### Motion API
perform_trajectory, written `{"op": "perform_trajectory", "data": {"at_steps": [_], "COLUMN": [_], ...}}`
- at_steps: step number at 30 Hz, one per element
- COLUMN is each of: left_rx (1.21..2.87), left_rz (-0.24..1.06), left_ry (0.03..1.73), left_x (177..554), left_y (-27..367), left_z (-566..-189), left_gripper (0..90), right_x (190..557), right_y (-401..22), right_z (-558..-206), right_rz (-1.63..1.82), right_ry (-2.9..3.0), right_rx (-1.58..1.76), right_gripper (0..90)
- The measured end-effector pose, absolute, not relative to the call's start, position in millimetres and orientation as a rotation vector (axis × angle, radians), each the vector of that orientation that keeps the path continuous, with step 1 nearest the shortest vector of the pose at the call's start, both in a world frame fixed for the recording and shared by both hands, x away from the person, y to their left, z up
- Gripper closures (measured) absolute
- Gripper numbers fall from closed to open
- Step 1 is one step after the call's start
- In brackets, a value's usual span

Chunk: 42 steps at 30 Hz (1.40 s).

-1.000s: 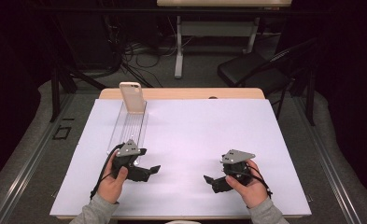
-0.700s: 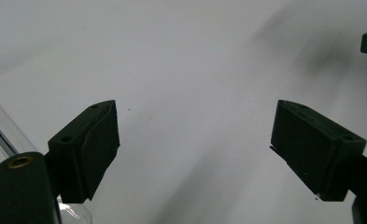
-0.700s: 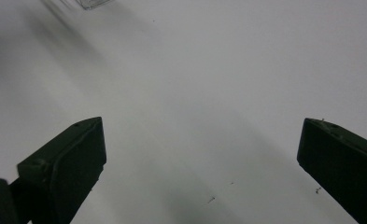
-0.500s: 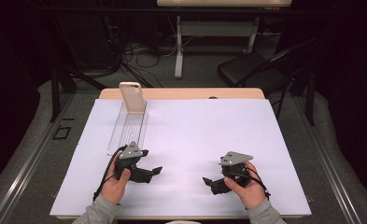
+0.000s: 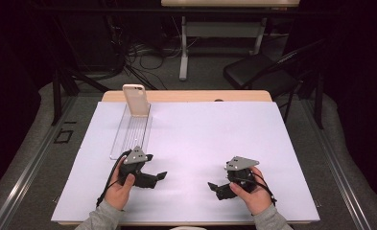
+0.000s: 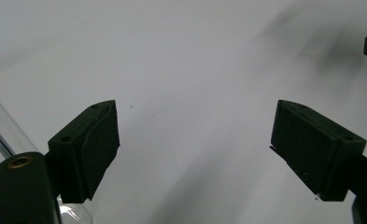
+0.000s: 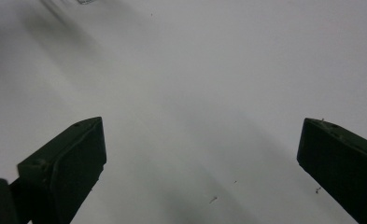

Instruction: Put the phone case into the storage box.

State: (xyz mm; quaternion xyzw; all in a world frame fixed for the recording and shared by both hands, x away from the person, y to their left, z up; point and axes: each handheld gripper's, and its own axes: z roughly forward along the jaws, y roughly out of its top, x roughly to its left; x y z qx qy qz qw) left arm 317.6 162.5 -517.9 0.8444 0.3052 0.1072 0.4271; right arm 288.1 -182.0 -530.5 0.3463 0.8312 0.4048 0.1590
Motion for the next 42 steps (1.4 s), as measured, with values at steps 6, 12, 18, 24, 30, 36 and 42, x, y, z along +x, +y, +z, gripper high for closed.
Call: {"op": "perform_trajectory", "data": {"at_steps": [6, 12, 18, 24, 30, 36, 42], "left_rx": [2.11, 2.109, 2.109, 2.109, 2.11, 2.112, 2.113], "left_rz": [0.273, 0.272, 0.271, 0.269, 0.265, 0.264, 0.263], "left_ry": [0.763, 0.765, 0.765, 0.768, 0.768, 0.767, 0.768], "left_x": [318.1, 318.3, 318.1, 318.3, 318.7, 319.1, 319.3], "left_y": [163.2, 163.5, 162.8, 162.8, 163.0, 163.0, 163.0], "left_z": [-517.9, -518.2, -518.6, -518.9, -519.2, -519.5, -519.7], "left_gripper": [15.7, 15.7, 15.7, 15.7, 15.7, 15.7, 15.7], "right_x": [288.0, 288.2, 287.8, 288.2, 288.3, 288.4, 289.0], "right_y": [-180.5, -179.8, -178.9, -178.0, -177.5, -177.2, -177.5], "right_z": [-532.7, -534.9, -535.5, -537.3, -538.0, -539.0, -540.6], "right_rz": [1.157, 1.162, 1.161, 1.159, 1.156, 1.154, 1.149], "right_ry": [2.376, 2.372, 2.371, 2.376, 2.379, 2.381, 2.388], "right_rx": [0.984, 0.984, 0.984, 0.984, 0.983, 0.987, 0.986], "right_gripper": [1.2, 1.2, 1.2, 1.3, 1.3, 1.5, 1.6]}}
